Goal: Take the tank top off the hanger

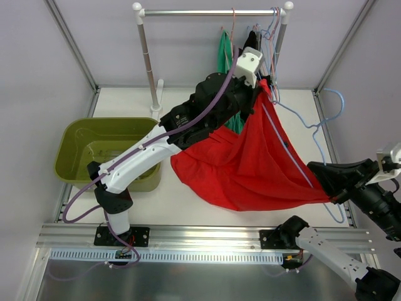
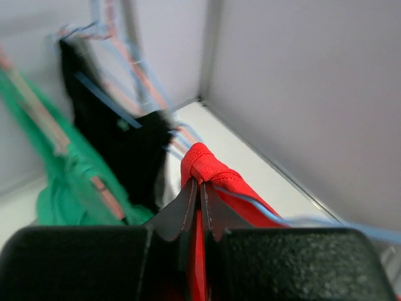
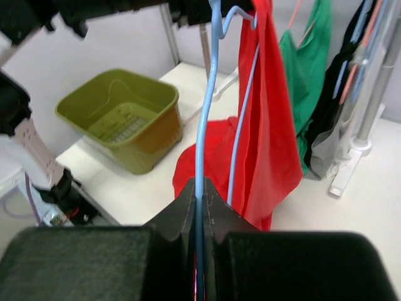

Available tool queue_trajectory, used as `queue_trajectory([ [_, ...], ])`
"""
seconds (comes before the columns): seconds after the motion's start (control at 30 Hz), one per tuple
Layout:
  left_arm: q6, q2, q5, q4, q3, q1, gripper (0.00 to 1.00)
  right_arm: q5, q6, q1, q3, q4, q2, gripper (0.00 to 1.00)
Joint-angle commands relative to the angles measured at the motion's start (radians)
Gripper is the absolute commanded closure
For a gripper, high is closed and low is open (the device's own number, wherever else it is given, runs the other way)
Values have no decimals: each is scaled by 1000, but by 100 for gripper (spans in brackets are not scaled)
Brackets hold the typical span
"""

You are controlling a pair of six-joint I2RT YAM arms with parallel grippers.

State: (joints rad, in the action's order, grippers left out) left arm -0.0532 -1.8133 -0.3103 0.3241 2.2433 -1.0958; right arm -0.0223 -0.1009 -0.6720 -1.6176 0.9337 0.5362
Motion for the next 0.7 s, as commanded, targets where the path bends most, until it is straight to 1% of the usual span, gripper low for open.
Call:
queue_trajectory([
  [0.0,-150,69,-295,-51,-49,69,100,165,-83,-3,33,-4,-59,100],
  [0.03,-193,112,-285,-49,-118,95,100,197,-83,-3,44,-10,-82,100],
  [0.07,-230,136,-259,-49,-158,121,100,205,-82,-3,57,-25,-106,100],
  [0.1,-299,153,-227,-49,-190,170,100,208,-80,-3,77,-45,-128,100],
  [0.13,-324,182,-164,-51,-244,192,100,208,-79,-3,81,-52,-160,100],
  [0.2,-341,193,-104,-54,-274,220,100,190,-80,-3,81,-58,-174,100],
  [0.27,-327,186,35,-56,-283,234,100,186,-80,-5,99,-81,-186,100],
  [0.3,-314,180,100,-56,-280,234,100,189,-79,-5,146,-137,-189,100],
  [0.33,-310,177,226,-57,-286,234,100,193,-79,-5,183,-179,-206,100],
  [0.37,-322,181,278,-65,-303,231,100,188,-77,-5,227,-288,-219,100],
  [0.4,-327,192,313,-78,-357,228,100,176,-74,-5,272,-344,-226,100],
  [0.43,-330,221,365,-115,-393,218,100,139,-79,-3,350,-396,-232,100],
  [0.47,-333,244,434,-138,-436,211,100,118,-85,-5,382,-502,-235,100],
  [0.5,-332,267,470,-167,-529,203,100,99,-94,-5,413,-559,-234,100],
  [0.53,-330,317,517,-230,-575,182,100,82,-121,-3,474,-619,-231,100],
  [0.57,-329,344,609,-261,-623,169,100,85,-132,-5,508,-770,-222,99],
  [0.6,-324,365,657,-290,-704,154,100,94,-141,-3,544,-859,-213,100],
  [0.63,-323,403,696,-322,-741,137,100,126,-160,-3,605,-944,-199,100],
  [0.67,-317,420,756,-359,-776,99,100,143,-167,-3,626,-1119,-156,100],
])
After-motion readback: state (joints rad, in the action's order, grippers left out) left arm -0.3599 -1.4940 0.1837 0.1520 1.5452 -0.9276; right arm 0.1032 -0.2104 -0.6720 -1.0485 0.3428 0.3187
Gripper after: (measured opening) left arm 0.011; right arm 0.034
